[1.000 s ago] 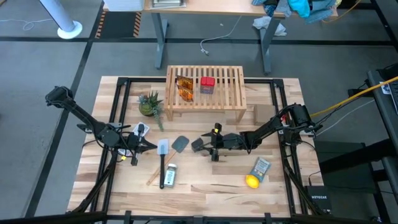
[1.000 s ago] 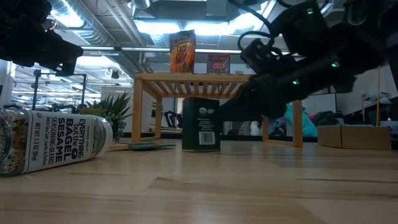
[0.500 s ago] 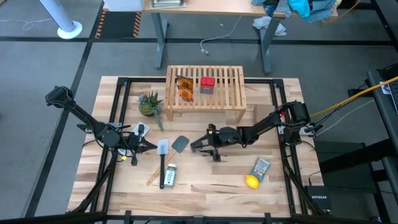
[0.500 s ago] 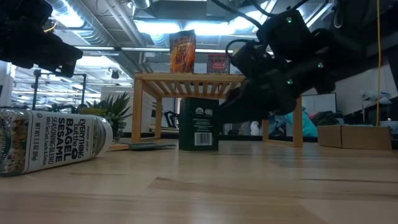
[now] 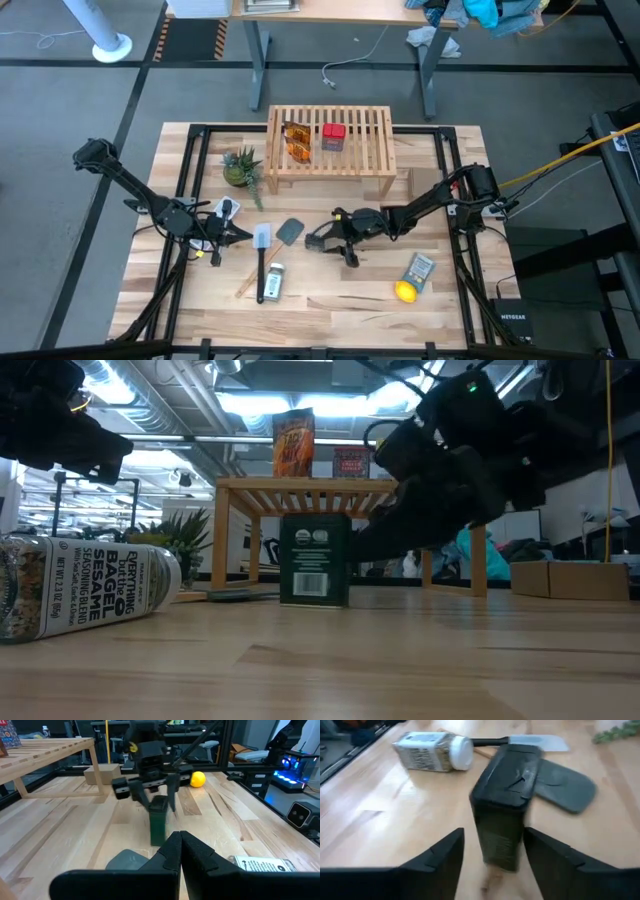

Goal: Shelf spices
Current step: Put the black seasoning can on the shelf

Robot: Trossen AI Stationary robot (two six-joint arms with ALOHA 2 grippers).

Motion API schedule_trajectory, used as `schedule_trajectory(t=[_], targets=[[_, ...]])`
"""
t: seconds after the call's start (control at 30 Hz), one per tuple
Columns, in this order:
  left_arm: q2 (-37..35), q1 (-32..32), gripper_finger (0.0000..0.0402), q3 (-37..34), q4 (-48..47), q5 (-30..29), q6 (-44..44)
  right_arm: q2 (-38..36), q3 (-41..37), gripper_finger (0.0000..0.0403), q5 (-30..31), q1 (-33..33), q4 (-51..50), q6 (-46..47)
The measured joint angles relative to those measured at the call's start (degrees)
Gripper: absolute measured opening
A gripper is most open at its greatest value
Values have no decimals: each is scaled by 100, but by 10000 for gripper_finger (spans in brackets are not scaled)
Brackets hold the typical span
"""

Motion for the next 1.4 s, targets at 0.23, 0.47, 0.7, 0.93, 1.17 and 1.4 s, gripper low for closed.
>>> schedule_trajectory(t=[0.23,0.47,0.7,0.93,1.17,1.4], targets=[[1,0,0,1,1,0,0,0,0,141,1082,464,116,-102],[0,0,0,0,-2,0,24,1,0,117,844,498,103,-114],[0,-2,0,-1,0,0,24,2,0,100,573,540,292,-114],[1,-1,0,-1,3,0,10,138,392,77,573,613,407,-131],[1,-2,0,-2,-6,2,-116,692,897,65,573,603,379,-133],[0,0,0,-2,-44,1,-125,708,1183,65,420,603,555,-160]])
